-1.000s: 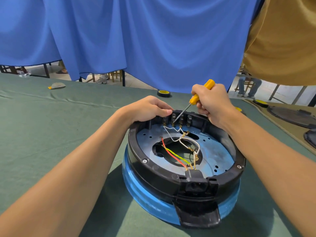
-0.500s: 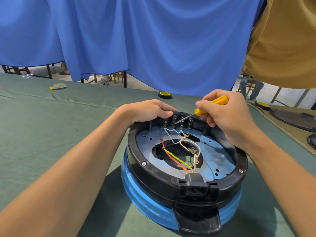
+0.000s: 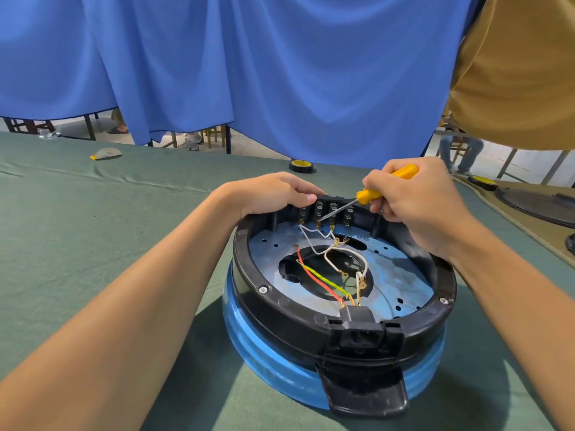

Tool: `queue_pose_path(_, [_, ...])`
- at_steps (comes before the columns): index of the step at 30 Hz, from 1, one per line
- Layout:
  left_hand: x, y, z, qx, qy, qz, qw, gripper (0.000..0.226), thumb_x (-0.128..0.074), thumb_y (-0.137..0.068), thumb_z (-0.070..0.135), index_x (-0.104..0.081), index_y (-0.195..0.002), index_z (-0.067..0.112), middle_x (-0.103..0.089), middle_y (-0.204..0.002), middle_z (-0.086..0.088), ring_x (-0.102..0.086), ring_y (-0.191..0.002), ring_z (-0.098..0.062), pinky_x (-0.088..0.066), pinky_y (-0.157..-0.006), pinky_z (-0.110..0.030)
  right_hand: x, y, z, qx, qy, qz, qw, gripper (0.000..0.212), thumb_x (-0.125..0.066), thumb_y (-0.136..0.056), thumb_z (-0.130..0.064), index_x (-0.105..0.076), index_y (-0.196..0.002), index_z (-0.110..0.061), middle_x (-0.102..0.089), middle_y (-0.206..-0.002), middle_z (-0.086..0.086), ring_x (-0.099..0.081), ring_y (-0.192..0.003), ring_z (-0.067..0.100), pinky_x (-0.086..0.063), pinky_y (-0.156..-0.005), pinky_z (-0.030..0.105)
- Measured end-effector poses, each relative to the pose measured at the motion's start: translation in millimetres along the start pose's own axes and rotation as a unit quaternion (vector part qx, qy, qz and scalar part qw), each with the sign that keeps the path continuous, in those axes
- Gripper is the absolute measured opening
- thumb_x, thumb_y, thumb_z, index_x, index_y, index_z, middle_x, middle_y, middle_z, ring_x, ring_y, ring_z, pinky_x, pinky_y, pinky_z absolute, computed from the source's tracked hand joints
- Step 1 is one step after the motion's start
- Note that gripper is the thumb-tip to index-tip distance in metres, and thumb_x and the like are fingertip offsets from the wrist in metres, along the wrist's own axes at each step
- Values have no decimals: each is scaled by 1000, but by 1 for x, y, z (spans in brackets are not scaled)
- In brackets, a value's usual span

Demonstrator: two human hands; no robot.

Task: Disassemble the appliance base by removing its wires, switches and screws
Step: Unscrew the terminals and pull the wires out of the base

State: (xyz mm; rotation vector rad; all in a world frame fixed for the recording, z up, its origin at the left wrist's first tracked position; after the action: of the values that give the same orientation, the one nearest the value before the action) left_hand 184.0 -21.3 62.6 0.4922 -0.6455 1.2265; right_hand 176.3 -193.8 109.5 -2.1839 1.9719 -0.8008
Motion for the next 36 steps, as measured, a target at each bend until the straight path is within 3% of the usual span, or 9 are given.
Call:
queue_pose_path(3, [0, 0, 0, 0, 3, 3, 1000, 33, -44, -102, 17, -59, -132, 21, -61, -130, 2, -52, -124, -15, -30, -114, -40, 1, 0, 2, 0, 9, 0, 1000, 25, -65, -80, -8, -59, -56, -2, -64, -54, 11, -60, -49, 18, -39, -46, 25])
queue_pose_path(9, [0, 0, 1, -3, 10, 6, 1000, 33, -45, -102, 16, -59, -131, 19, -62, -129, 1, -53, -124, -15, -31, -114, -40, -3, 0, -5, 37, 79, -1, 996, 24, -66, -79, -16, -62, -56, -12, -67, -57, 8, -67, -58, 25, -47, -51, 33])
queue_pose_path(12, [0, -1, 1, -6, 14, 6, 1000, 33, -45, -102, 16, -60, -131, 19, -62, -128, 2, -53, -123, -14, -31, -114, -39, -8, 5, -19, 94, 169, 0, 981, 21, -67, -78, -20, -66, -58, -14, -67, -54, 3, -67, -63, 26, -56, -65, 38])
queue_pose_path(17, [1, 1, 0, -8, 17, 6, 1000, 32, -46, -101, 17, -61, -130, 20, -64, -126, 5, -55, -120, -11, -31, -114, -37, 8, 6, -24, 108, 103, 73, 986, 22, -66, -76, -13, -64, -55, -8, -64, -50, 5, -67, -55, 26, -55, -57, 35])
queue_pose_path(20, [3, 2, 1, -17, 29, 18, 999, 30, -48, -100, 17, -65, -124, 23, -67, -119, 8, -58, -115, -7, -34, -111, -34, 6, 6, -24, 113, 78, 59, 989, 24, -66, -79, -13, -62, -56, -7, -64, -52, 8, -66, -54, 26, -49, -53, 32])
queue_pose_path(25, [11, 3, -2, -18, 24, 68, 997, 22, -59, -95, 22, -71, -111, 27, -70, -108, 12, -60, -107, -4, -38, -108, -31, 7, 10, -25, 116, 7, 53, 992, 26, -65, -84, -8, -60, -63, 5, -61, -55, 19, -56, -39, 7, -39, -41, 18])
queue_pose_path(29, [16, 4, -4, -16, 24, 101, 994, 21, -64, -91, 27, -74, -109, 23, -72, -104, 11, -62, -102, -4, -42, -100, -26, -11, 10, -25, 126, 65, -26, 990, 26, -69, -88, -24, -67, -65, -13, -67, -56, 3, -62, -47, 15, -46, -46, 25])
queue_pose_path(36, [19, 5, -4, -14, 20, 115, 993, 22, -63, -92, 28, -74, -110, 21, -72, -104, 9, -63, -101, -6, -43, -96, -24, -15, 11, -25, 124, 99, -47, 986, 24, -70, -88, -32, -71, -72, -14, -69, -61, 3, -67, -54, 19, -54, -55, 30])
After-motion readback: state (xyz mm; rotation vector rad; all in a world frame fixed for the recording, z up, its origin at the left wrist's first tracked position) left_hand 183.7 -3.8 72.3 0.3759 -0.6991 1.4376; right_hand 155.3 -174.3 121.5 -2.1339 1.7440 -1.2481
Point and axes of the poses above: each hand's wrist, its own y-axis away from the middle knuckle, its own x-axis out of the back of the hand, z = x × y, the point moved 9 cm from there along -y, towards the middle knuckle
